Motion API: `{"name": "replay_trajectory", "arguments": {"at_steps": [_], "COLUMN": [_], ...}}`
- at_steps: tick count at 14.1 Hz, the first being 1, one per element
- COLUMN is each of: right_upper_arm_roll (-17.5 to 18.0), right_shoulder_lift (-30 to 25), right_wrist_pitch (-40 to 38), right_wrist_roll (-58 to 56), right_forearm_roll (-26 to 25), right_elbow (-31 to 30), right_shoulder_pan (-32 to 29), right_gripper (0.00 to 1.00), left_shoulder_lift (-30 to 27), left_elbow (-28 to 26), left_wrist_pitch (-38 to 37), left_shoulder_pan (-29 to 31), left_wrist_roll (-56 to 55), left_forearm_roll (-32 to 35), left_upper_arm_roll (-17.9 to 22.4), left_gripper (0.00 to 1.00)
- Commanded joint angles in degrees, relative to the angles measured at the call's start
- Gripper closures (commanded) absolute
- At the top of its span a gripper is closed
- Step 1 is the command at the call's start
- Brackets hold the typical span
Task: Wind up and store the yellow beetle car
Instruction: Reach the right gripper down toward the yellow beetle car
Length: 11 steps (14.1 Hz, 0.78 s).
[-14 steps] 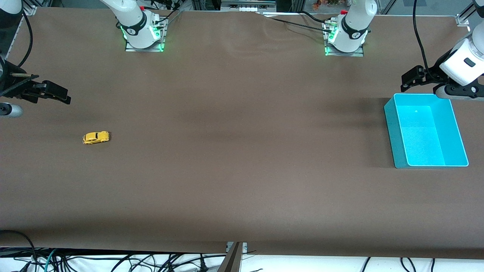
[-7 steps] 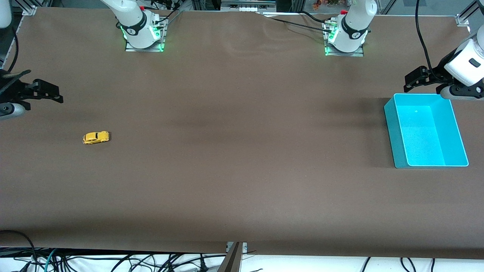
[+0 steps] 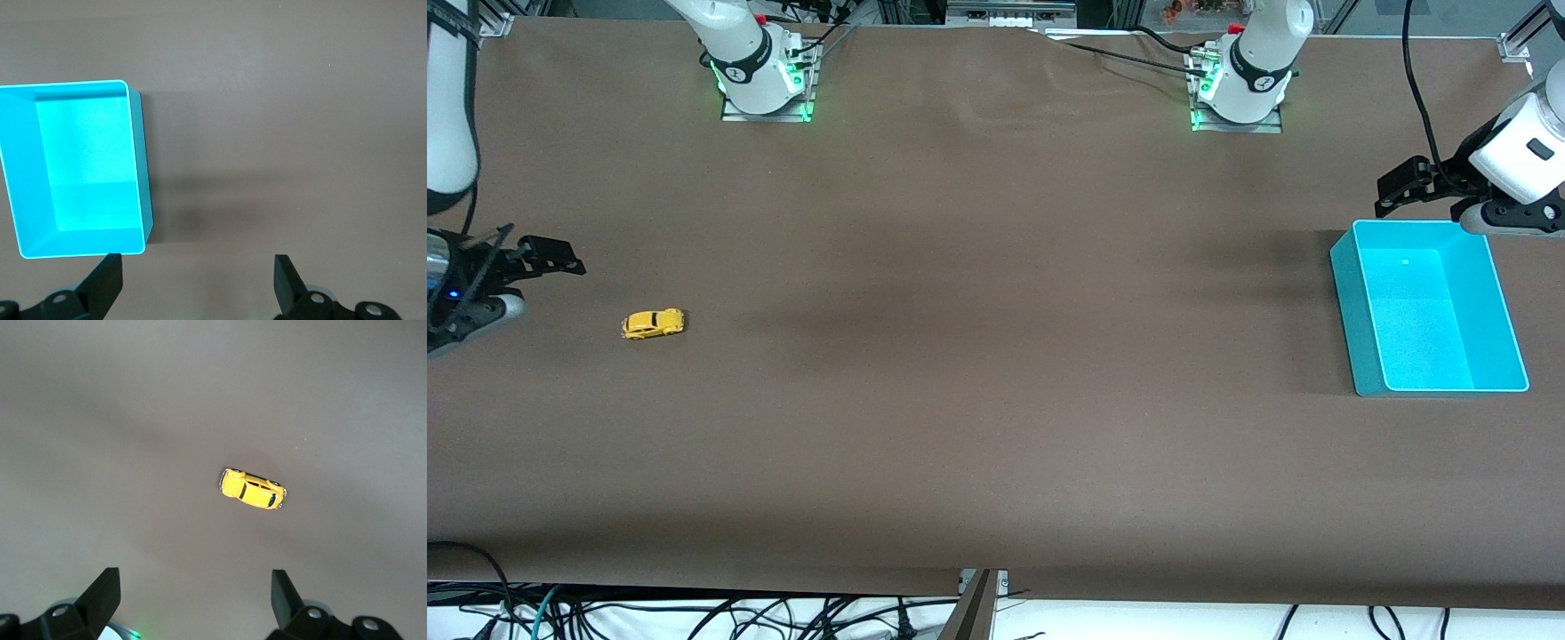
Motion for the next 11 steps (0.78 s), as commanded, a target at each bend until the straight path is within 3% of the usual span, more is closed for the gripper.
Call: {"name": "replay_trajectory", "arguments": {"at_steps": [1,4,9,11], "right_upper_arm_roll": [0.2,0.2,0.1,-0.1], "right_shoulder_lift": [3.4,6.6,6.3,6.4], "right_wrist_pitch": [2.8,11.5,27.8,30.5], "right_wrist_roll": [-12.0,-32.1,-51.5,-57.9], "right_forearm_roll": [-1.4,-1.3,-1.3,-0.9], "right_elbow": [0.8,-3.5,-15.6,-17.6], "right_shoulder_pan": [-0.7,-2.0,-2.5,-3.1], "right_gripper": [0.00,0.00,0.00,0.00], "left_shoulder_lift": [-0.3,-0.2,-0.3,-0.3], "left_elbow": [-0.4,-0.4,-0.2,-0.2], "left_wrist_pitch": [0.0,-0.1,-0.2,-0.2], "left_shoulder_pan": [0.5,0.5,0.4,0.4], "left_wrist_roll": [1.4,1.5,1.6,1.9], "left_forearm_roll": [0.3,0.3,0.3,0.3], "left_upper_arm_roll": [-0.4,-0.4,-0.6,-0.6], "left_gripper": [0.00,0.00,0.00,0.00]}}
